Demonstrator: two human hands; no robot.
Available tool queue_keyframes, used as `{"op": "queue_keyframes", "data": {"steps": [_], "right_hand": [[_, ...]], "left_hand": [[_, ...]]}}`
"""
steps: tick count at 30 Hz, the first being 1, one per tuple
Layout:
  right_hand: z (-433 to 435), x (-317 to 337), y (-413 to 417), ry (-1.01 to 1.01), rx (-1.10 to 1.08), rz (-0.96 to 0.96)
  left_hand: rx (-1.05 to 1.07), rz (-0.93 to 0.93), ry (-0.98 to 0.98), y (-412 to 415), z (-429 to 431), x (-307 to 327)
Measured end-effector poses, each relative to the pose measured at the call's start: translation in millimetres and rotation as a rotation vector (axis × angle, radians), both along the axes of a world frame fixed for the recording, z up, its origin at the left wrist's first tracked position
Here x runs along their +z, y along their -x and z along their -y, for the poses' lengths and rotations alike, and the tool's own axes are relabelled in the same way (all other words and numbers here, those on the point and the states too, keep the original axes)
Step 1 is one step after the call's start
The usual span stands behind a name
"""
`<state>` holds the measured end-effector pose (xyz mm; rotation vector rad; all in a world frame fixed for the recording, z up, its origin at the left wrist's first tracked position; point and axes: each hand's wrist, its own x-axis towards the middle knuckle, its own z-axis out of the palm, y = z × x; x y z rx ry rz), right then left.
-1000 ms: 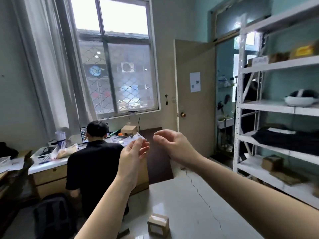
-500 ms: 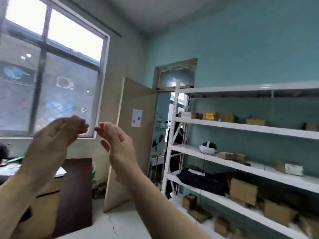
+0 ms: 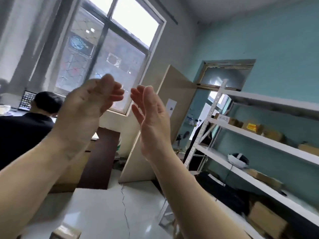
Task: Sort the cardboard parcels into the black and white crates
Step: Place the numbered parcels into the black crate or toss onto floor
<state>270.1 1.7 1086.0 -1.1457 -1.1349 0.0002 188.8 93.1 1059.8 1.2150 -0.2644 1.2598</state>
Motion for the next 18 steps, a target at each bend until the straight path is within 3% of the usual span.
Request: {"op": "queue_keyframes", "data": {"steps": [11, 18], "right_hand": [[-52.3, -54.9, 6.6, 0.124, 0.173, -0.126], [-90.7, -114.4, 4.5, 0.279, 0.191, 0.020]], "left_hand": [[0.143, -0.012, 0.176, 4.2, -32.0, -62.8], [0.203, -0.037, 0.336, 19.2, -55.2, -120.0]]}}
